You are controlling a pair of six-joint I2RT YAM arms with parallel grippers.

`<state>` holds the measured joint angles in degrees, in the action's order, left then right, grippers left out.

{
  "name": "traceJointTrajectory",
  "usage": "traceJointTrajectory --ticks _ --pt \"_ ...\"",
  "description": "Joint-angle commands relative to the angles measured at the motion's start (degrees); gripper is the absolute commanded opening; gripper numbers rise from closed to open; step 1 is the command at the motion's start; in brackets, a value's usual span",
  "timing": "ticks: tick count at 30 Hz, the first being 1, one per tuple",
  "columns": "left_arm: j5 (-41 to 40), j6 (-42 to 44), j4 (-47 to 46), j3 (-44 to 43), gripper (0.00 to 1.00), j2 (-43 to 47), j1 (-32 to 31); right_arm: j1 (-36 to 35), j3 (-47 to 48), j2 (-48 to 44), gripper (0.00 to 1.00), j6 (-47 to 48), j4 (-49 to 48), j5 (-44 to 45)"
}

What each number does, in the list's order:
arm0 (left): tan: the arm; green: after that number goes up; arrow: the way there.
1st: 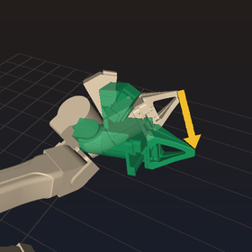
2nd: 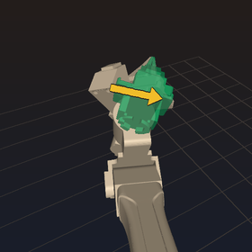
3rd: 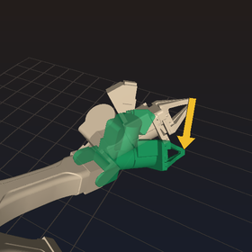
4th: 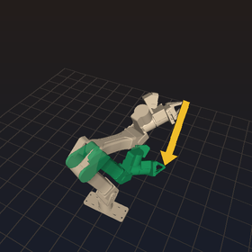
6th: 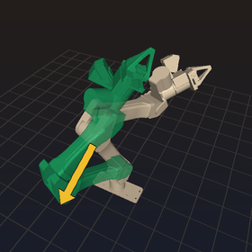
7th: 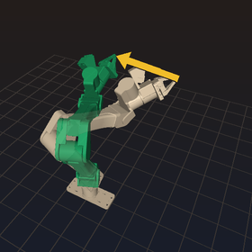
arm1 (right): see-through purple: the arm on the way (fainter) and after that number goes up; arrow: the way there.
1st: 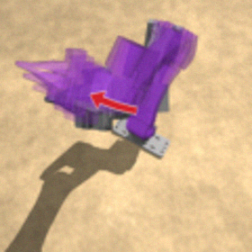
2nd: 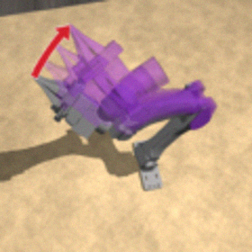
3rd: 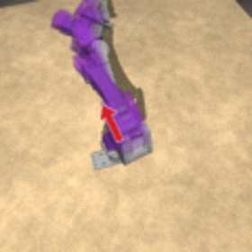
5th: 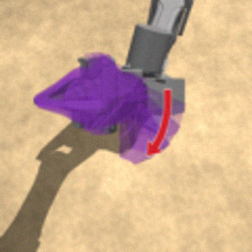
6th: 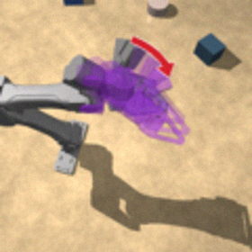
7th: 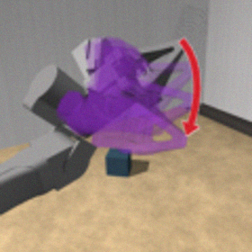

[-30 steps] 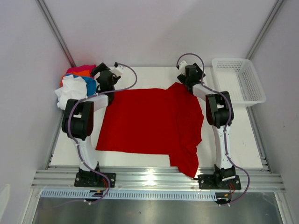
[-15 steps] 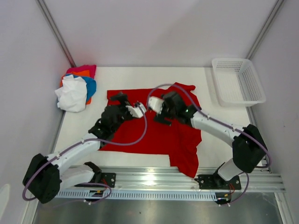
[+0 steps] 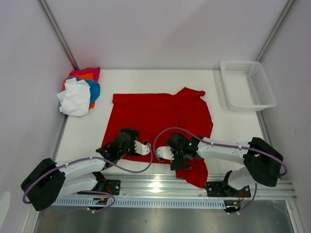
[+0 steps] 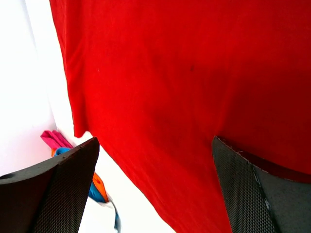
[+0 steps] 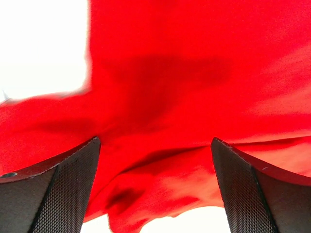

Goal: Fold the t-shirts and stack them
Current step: Flatten the tshirt out

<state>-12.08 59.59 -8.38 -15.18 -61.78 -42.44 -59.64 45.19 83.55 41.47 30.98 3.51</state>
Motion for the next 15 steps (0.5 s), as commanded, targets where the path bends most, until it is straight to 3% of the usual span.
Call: traceJointTrajectory --ticks 1,5,15 --pt "-1.5 -1.0 5.6 2.2 0.99 3.8 -0.5 -1.3 0.8 -4.3 0.97 -3.0 7.2 -5.6" --pt "-2.2 -3.5 15.7 0.5 0.99 8.6 -0.4 -1.9 4.8 -8.4 0.99 -6.6 15.4 -11.5" --pt "-0.8 -7.4 24.5 -5.6 0.99 11.2 -0.1 -2.7 14.3 -12.7 0.99 -11.7 25.6 -16.9"
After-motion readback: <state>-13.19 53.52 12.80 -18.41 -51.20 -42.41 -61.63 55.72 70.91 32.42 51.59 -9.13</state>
